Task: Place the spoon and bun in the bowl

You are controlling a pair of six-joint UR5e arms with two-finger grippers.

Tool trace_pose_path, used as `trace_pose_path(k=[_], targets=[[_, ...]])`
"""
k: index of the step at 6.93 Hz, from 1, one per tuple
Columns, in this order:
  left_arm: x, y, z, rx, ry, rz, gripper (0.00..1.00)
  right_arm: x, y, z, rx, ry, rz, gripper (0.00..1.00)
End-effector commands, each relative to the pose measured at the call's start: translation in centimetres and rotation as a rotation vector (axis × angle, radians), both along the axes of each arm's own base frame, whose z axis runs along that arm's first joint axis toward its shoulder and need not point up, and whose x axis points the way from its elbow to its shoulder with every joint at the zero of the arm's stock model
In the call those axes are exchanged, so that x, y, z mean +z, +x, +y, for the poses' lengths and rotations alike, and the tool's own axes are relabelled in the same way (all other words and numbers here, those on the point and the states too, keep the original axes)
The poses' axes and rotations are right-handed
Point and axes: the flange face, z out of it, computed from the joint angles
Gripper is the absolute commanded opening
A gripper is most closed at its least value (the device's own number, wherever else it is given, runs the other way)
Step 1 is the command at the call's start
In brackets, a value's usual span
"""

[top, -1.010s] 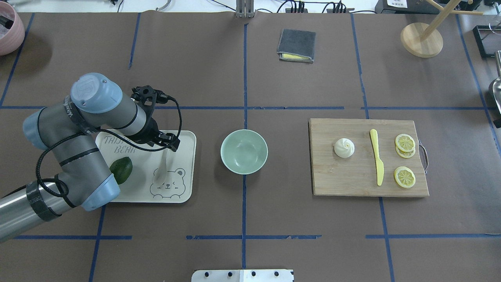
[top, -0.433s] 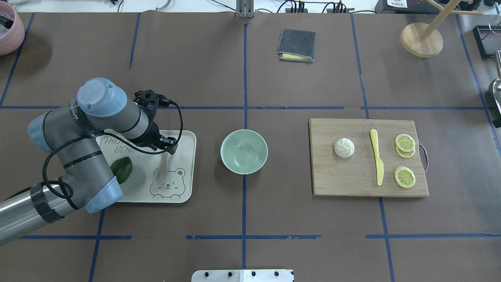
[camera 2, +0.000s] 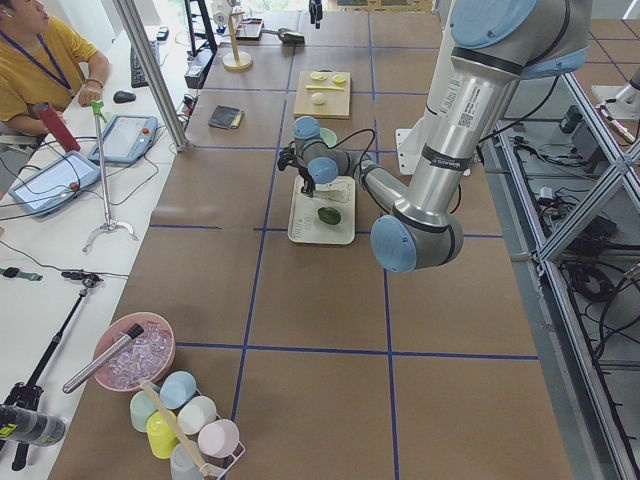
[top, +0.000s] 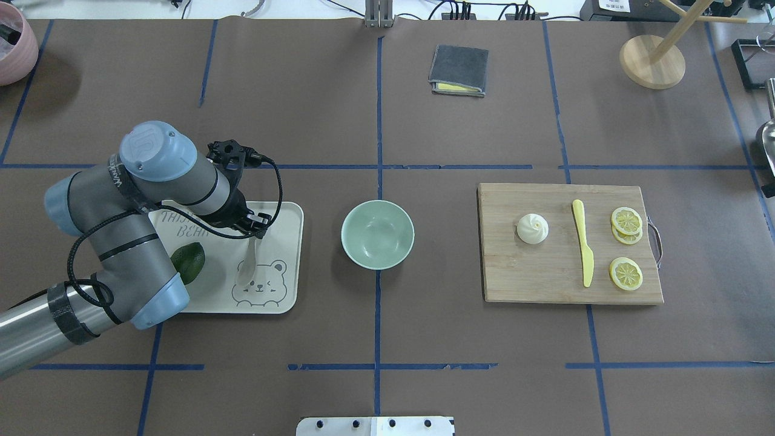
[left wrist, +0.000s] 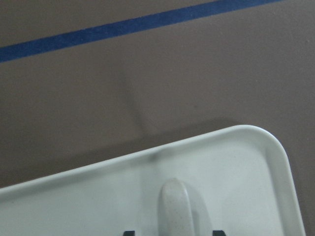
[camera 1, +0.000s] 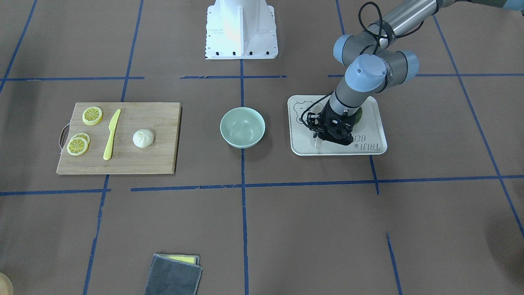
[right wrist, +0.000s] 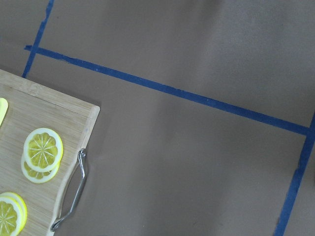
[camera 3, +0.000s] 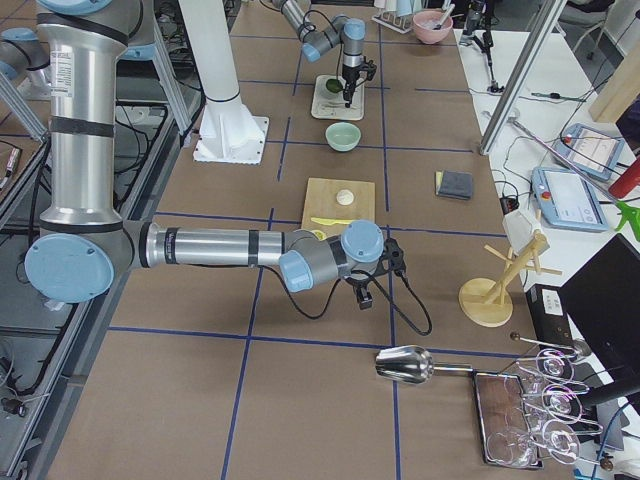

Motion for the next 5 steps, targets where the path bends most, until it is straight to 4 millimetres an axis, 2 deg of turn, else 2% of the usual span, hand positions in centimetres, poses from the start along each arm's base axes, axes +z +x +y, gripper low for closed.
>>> trace_pose_path(k=[1, 2, 3, 4, 5], targets=[[0.0, 0.0, 0.0, -0.001, -0.001, 0.0, 0.06, 0.0, 0.0, 0.0, 0.0, -0.001, -0.002, 1.0], [-0.2, -0.1, 0.0, -0.002, -0.002, 0.002, 0.0, 0.0, 0.0, 0.0, 0.0, -0.002, -0.001, 1.0], [-1.2, -0.4, 0.2, -0.023, -0.021, 0.014, 0.0, -0.1, 0.0, 0.0, 0.0, 0.001, -0.002, 1.0], [-4.2, -1.2, 0.8, -0.06, -0.049, 0.052, 0.0, -0.2, 0.0, 0.0, -0.001, 0.002, -0.004, 1.0], [-8.4, -0.9, 0.6, -0.08, -0.06, 0.08, 0.0, -0.5, -0.1, 0.0, 0.005, -0.002, -0.005, 1.0]])
